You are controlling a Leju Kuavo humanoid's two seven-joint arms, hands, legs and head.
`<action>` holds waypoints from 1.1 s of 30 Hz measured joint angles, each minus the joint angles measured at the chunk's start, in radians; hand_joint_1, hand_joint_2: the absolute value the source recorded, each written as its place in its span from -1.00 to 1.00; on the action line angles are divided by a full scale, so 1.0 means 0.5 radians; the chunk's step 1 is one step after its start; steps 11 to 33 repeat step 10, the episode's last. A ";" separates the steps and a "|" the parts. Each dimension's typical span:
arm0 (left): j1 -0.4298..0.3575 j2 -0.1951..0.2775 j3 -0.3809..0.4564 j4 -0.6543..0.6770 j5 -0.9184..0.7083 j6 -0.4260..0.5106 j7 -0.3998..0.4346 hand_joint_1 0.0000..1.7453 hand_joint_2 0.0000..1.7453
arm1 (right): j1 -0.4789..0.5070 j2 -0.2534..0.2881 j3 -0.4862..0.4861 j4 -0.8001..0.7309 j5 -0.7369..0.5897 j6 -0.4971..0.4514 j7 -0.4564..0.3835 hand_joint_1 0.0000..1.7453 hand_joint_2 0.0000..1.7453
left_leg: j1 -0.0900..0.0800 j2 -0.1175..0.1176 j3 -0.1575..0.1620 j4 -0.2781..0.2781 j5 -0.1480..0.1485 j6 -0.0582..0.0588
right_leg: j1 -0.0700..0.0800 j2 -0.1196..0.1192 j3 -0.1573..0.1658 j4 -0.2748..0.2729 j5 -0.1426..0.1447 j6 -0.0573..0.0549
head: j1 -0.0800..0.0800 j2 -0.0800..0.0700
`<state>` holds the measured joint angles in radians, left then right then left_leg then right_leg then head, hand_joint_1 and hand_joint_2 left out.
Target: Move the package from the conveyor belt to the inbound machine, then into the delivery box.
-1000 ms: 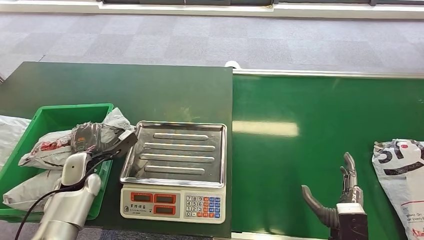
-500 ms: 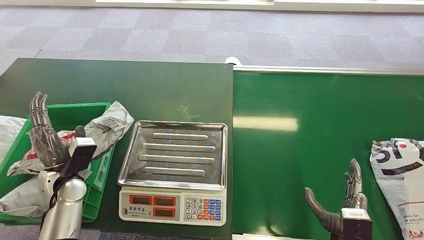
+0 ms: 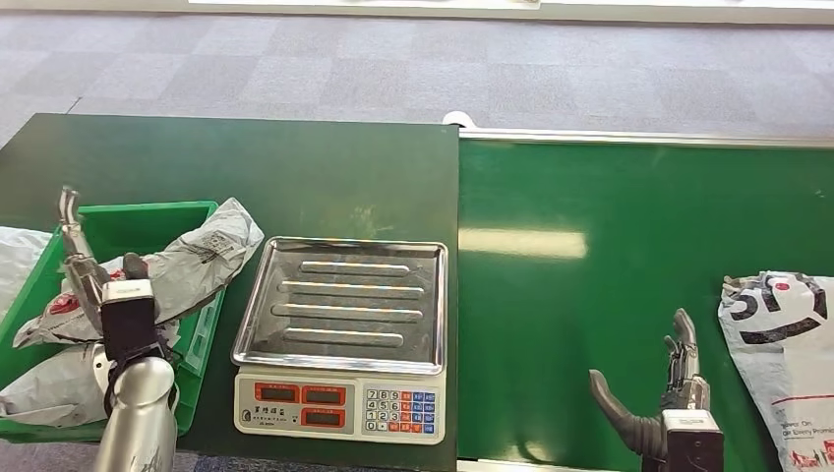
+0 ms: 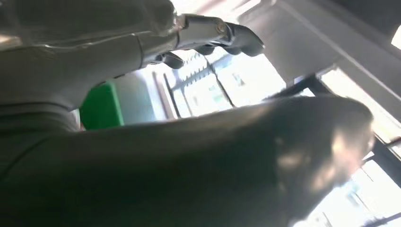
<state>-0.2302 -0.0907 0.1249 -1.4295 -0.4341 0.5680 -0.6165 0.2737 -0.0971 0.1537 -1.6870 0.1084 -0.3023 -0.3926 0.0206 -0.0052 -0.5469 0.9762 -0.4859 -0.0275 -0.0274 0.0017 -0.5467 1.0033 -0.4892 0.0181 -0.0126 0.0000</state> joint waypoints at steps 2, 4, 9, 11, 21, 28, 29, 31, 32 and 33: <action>0.038 0.021 -0.126 -0.046 0.109 -0.100 -0.008 -1.00 0.50 | -0.017 0.004 -0.002 0.002 0.000 0.026 -0.018 -1.00 1.00 | 0.000 0.000 -0.001 0.000 0.000 0.000 | 0.000 0.000 -0.001 0.000 0.000 0.000 | 0.000 0.000; 0.081 0.033 -0.227 -0.096 0.272 -0.291 -0.039 -1.00 1.00 | -0.030 0.006 -0.003 0.006 -0.005 0.053 -0.064 -1.00 1.00 | 0.000 0.002 -0.001 0.000 0.000 0.000 | 0.000 0.001 -0.002 0.000 0.000 0.000 | 0.000 0.000; 0.185 0.037 -0.480 -0.193 0.730 -1.028 -0.067 -1.00 1.00 | -0.083 -0.006 0.004 0.014 -0.205 0.382 -0.225 -1.00 1.00 | 0.000 0.000 -0.003 0.000 0.000 0.000 | 0.000 0.000 -0.004 0.000 0.000 0.000 | 0.000 0.000; 0.191 0.036 -0.503 -0.195 0.758 -1.080 -0.063 -1.00 1.00 | -0.091 -0.009 0.006 0.016 -0.231 0.434 -0.235 -1.00 1.00 | 0.000 0.000 -0.003 0.000 0.000 0.000 | 0.000 0.000 -0.004 0.000 0.000 0.000 | 0.001 0.000; 0.191 0.036 -0.503 -0.195 0.758 -1.080 -0.063 -1.00 1.00 | -0.091 -0.009 0.006 0.016 -0.231 0.434 -0.235 -1.00 1.00 | 0.000 0.000 -0.003 0.000 0.000 0.000 | 0.000 0.000 -0.004 0.000 0.000 0.000 | 0.001 0.000; 0.191 0.036 -0.503 -0.195 0.758 -1.080 -0.063 -1.00 1.00 | -0.091 -0.009 0.006 0.016 -0.231 0.434 -0.235 -1.00 1.00 | 0.000 0.000 -0.003 0.000 0.000 0.000 | 0.000 0.000 -0.004 0.000 0.000 0.000 | 0.001 0.000; 0.191 0.036 -0.503 -0.195 0.758 -1.080 -0.063 -1.00 1.00 | -0.091 -0.009 0.006 0.016 -0.231 0.434 -0.235 -1.00 1.00 | 0.000 0.000 -0.003 0.000 0.000 0.000 | 0.000 0.000 -0.004 0.000 0.000 0.000 | 0.001 0.000; 0.191 0.036 -0.503 -0.195 0.758 -1.080 -0.063 -1.00 1.00 | -0.091 -0.009 0.006 0.016 -0.231 0.434 -0.235 -1.00 1.00 | 0.000 0.000 -0.003 0.000 0.000 0.000 | 0.000 0.000 -0.004 0.000 0.000 0.000 | 0.001 0.000; 0.191 0.036 -0.503 -0.195 0.758 -1.080 -0.063 -1.00 1.00 | -0.091 -0.009 0.006 0.016 -0.231 0.434 -0.235 -1.00 1.00 | 0.000 0.000 -0.003 0.000 0.000 0.000 | 0.000 0.000 -0.004 0.000 0.000 0.000 | 0.001 0.000; 0.191 0.036 -0.503 -0.195 0.758 -1.080 -0.063 -1.00 1.00 | -0.091 -0.009 0.006 0.016 -0.231 0.434 -0.235 -1.00 1.00 | 0.000 0.000 -0.003 0.000 0.000 0.000 | 0.000 0.000 -0.004 0.000 0.000 0.000 | 0.001 0.000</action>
